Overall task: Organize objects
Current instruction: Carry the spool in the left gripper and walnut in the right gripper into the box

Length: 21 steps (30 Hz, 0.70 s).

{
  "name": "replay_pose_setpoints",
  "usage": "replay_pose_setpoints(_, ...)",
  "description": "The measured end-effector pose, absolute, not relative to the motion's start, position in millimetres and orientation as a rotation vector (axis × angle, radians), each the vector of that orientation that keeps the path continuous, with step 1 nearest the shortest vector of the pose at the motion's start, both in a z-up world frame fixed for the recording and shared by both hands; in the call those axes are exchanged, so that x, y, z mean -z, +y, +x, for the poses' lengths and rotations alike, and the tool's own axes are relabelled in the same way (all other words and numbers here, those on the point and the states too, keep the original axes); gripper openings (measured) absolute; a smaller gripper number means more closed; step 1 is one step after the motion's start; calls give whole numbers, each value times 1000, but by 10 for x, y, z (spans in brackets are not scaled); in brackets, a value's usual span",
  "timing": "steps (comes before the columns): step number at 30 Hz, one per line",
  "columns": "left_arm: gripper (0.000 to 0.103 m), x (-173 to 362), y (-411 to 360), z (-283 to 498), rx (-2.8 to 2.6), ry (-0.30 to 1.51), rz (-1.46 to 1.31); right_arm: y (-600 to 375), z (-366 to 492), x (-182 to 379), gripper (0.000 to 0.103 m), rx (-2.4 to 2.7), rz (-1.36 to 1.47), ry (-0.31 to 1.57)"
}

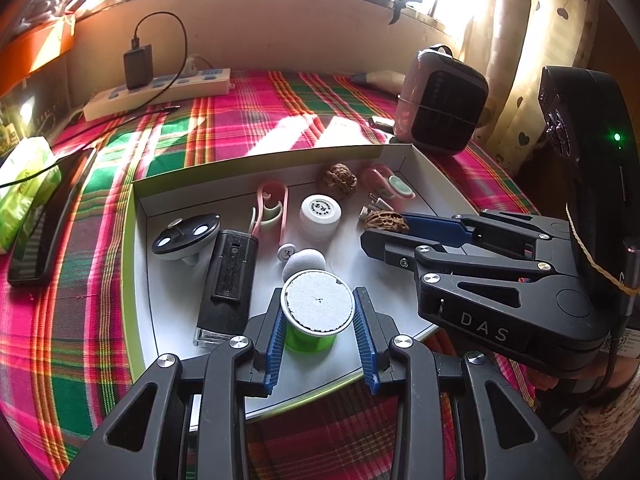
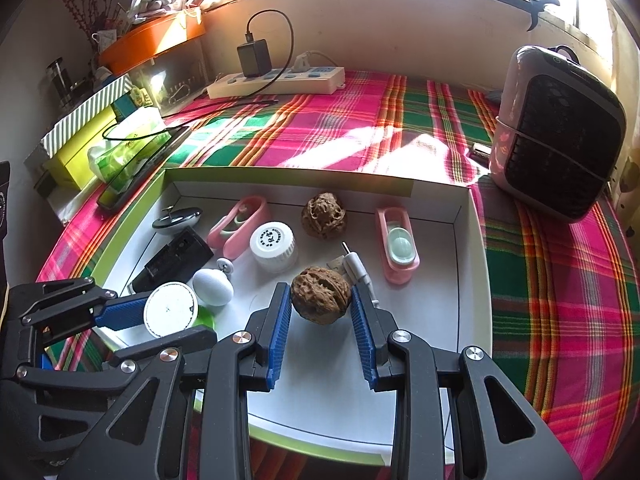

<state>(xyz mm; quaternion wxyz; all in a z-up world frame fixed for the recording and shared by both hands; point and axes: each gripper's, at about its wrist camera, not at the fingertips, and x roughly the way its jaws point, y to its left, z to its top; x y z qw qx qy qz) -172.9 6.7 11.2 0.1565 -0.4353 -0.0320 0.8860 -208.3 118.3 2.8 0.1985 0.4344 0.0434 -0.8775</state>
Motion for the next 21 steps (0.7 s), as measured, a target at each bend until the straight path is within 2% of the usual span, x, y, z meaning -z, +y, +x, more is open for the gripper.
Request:
replay_pose_setpoints(15, 31, -121, 75, -1716, -2541, -77, -1248, 1196, -2073, -14, 32, 2453, 1223, 109)
replay_pose_setpoints(21, 35, -147, 71, -1685, -2555, -62, -1245, 1191, -2053, -23, 32, 2451, 1220, 107)
